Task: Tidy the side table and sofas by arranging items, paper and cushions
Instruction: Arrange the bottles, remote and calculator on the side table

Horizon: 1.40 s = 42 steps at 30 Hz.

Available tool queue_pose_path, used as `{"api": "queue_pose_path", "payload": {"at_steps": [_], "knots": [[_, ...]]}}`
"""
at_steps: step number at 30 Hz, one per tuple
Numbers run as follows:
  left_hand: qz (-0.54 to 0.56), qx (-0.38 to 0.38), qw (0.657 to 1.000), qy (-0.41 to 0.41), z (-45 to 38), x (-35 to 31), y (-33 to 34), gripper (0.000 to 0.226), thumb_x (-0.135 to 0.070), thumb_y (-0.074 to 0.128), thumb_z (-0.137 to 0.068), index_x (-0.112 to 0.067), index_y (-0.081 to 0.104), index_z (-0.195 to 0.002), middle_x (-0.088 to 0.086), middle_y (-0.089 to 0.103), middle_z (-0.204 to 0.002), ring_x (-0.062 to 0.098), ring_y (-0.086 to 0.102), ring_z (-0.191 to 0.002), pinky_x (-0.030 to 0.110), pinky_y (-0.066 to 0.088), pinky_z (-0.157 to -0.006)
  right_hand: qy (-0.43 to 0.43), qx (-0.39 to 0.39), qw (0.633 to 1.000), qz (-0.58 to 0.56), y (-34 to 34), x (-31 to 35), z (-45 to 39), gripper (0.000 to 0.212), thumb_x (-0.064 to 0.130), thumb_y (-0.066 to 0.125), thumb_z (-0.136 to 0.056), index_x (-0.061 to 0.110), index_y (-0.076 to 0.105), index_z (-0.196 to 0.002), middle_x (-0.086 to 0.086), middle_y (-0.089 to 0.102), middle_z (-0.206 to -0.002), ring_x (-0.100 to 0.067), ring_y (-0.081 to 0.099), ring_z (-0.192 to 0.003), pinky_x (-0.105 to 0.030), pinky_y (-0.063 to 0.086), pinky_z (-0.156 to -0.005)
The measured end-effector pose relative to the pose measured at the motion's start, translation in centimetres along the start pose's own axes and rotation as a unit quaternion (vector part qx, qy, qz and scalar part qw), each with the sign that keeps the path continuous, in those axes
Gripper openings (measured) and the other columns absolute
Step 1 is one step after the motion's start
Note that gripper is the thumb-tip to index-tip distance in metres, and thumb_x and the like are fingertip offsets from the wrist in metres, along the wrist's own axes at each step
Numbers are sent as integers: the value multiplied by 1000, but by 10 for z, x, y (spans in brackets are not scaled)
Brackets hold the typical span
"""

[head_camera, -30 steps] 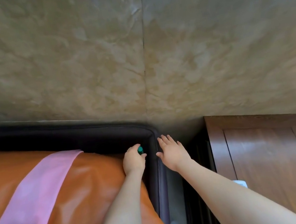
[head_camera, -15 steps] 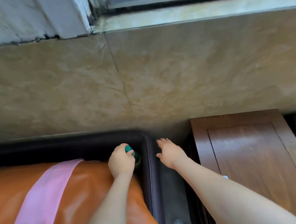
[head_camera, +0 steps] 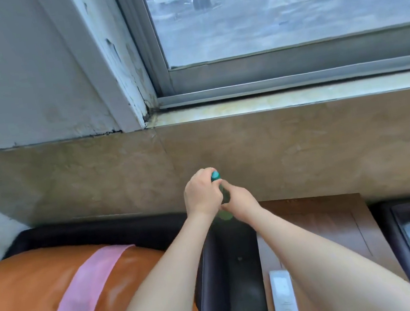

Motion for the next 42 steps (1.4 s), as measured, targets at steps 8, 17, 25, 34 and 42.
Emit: {"api": "queue_pose_path", "payload": {"at_steps": [8, 17, 25, 34, 42], "knots": [[34, 71, 996, 35, 6, -75, 52, 22, -15, 56, -90, -13, 65, -110, 2, 66, -109, 23, 57, -101, 29, 40, -81, 67, -128, 988, -51, -78, -63, 30, 17, 9, 61, -82, 10, 64, -98, -7, 66, -92, -28, 59, -88, -29, 37, -62], [237, 176, 951, -91, 7, -31, 124, 35, -8, 64, -86, -9, 62, -122, 5, 67, -116, 14, 61, -108, 19, 44, -91, 138, -161, 968, -136, -62, -119, 10, 23, 7, 68, -76, 7, 66, -99, -9, 67, -95, -27, 62, -90, -32, 47, -73], [260, 304, 897, -189, 33, 22, 177, 55, 9, 36, -95, -4, 26, -147, 14, 37, -149, 21, 35, -138, 16, 26, -103, 146, -211, 955, -149, -55, -127, -16, 18, 11, 69, -79, 3, 63, -93, -12, 66, -95, -29, 60, -89, -32, 43, -69], [288, 381, 859, -184, 34, 17, 207, 81, 21, 25, -85, -19, 2, -152, 3, 13, -158, 18, 15, -146, 32, 14, -118, 133, -205, 966, -89, -58, -122, -36, 25, 12, 70, -80, -1, 62, -100, -17, 65, -100, -33, 60, -93, -33, 43, -71], [276, 381, 862, -188, 32, 13, 215, 85, 15, 33, -87, -27, -3, -151, 5, 18, -157, 20, 21, -144, 32, 22, -115, 154, -217, 963, -50, -53, -123, -37, 36, 15, 69, -82, 3, 54, -112, -14, 53, -116, -31, 55, -104, -35, 45, -82]]}}
Point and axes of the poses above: each hand's wrist, its own z-axis away from the middle knuckle, its own y-axis out of the palm, x = y × z, the point moved 8 cm from there along -z, towards the middle knuckle
